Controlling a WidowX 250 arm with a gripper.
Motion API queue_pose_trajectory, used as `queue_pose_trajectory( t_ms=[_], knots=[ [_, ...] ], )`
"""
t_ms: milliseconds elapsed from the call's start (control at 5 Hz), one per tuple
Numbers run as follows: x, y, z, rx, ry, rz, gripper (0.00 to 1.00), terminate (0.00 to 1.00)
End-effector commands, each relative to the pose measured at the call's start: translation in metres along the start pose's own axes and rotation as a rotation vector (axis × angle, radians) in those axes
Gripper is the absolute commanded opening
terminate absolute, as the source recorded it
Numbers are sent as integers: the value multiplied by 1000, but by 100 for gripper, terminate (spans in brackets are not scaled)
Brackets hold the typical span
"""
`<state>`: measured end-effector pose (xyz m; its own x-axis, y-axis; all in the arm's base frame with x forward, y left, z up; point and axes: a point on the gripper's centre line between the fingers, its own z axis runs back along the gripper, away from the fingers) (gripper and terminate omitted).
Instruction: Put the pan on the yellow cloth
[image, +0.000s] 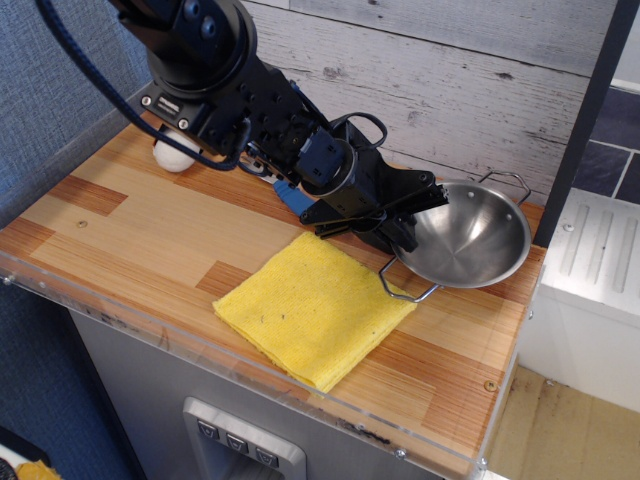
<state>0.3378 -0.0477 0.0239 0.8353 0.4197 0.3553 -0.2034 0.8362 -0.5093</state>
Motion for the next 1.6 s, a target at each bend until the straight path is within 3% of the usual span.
queue_pose_trajectory(
  t_ms=[0, 400, 800, 1000, 1400],
  knots=[
    [20, -15, 30, -47, -72, -30, 0, 0],
    [39, -11, 72, -54, -23, -155, 0, 0],
    [23, 10, 107, -24, 81, -282, 0, 0],
    [8, 18, 114, -3, 116, -304, 0, 0],
    [-15, 33, 103, 24, 180, -291, 0, 0]
  ],
)
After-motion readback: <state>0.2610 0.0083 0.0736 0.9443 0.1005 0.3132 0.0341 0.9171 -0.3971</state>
